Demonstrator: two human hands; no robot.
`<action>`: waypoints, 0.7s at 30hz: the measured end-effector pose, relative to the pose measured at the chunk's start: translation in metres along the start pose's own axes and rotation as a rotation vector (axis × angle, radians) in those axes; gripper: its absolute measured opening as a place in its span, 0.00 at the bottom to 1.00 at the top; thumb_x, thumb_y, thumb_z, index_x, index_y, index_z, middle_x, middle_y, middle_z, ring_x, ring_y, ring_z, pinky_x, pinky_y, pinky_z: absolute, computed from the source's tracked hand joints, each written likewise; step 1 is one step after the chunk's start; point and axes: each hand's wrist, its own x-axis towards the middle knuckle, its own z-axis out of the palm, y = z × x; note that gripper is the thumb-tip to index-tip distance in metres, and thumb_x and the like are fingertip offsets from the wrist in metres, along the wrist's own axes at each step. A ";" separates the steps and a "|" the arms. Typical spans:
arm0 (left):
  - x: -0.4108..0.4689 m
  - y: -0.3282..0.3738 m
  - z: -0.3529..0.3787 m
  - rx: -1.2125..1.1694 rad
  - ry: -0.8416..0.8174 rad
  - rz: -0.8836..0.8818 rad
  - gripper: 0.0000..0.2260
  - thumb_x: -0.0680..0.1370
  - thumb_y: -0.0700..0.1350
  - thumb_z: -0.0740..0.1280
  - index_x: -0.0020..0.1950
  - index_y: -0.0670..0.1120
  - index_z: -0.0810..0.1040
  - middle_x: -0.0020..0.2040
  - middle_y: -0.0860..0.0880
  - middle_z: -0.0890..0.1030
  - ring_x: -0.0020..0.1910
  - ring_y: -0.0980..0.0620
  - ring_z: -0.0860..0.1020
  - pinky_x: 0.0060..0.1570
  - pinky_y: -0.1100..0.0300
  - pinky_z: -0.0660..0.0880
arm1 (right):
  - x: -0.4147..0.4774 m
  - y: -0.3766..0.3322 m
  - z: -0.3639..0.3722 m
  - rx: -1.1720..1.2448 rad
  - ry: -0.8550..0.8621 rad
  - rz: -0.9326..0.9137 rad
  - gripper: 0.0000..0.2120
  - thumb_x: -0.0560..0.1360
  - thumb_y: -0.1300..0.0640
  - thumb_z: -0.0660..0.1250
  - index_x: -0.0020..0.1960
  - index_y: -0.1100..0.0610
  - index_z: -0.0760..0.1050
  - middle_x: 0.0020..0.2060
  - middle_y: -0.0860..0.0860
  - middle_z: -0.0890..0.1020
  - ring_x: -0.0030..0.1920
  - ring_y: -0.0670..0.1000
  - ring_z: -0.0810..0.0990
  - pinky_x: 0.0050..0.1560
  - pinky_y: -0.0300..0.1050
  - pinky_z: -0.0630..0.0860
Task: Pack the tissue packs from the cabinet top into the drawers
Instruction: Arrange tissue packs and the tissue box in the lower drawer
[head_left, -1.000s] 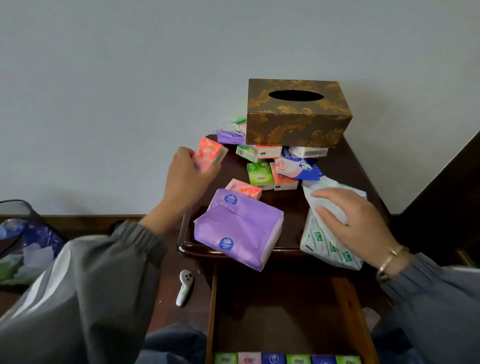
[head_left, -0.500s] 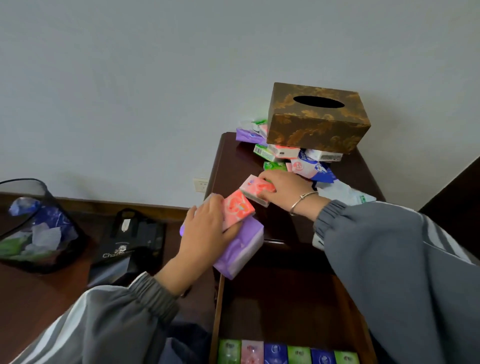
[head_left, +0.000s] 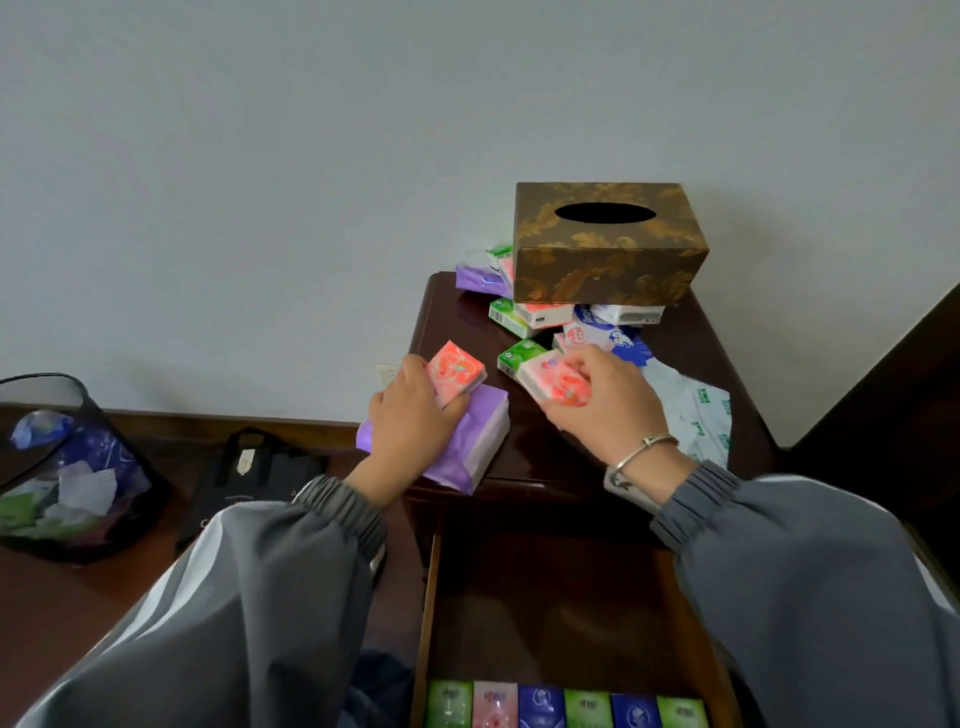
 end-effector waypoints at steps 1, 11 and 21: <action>0.004 0.006 0.000 -0.045 -0.011 -0.034 0.22 0.75 0.56 0.68 0.58 0.42 0.67 0.55 0.43 0.79 0.54 0.39 0.77 0.54 0.50 0.67 | -0.005 0.005 -0.005 0.060 0.020 0.027 0.23 0.65 0.46 0.72 0.57 0.50 0.72 0.50 0.50 0.79 0.52 0.54 0.76 0.46 0.48 0.76; -0.021 0.053 -0.016 -0.574 -0.096 -0.105 0.24 0.74 0.60 0.67 0.61 0.44 0.75 0.55 0.45 0.80 0.50 0.52 0.77 0.48 0.58 0.73 | -0.034 -0.015 -0.025 0.642 0.110 0.026 0.19 0.66 0.48 0.74 0.55 0.47 0.73 0.45 0.38 0.78 0.43 0.35 0.77 0.39 0.26 0.73; -0.025 0.041 -0.034 -0.984 -0.589 -0.265 0.20 0.73 0.65 0.66 0.50 0.51 0.85 0.50 0.47 0.86 0.51 0.53 0.82 0.61 0.53 0.71 | -0.041 -0.045 -0.009 0.648 -0.108 -0.130 0.29 0.67 0.51 0.75 0.66 0.48 0.69 0.56 0.43 0.76 0.52 0.38 0.75 0.45 0.24 0.71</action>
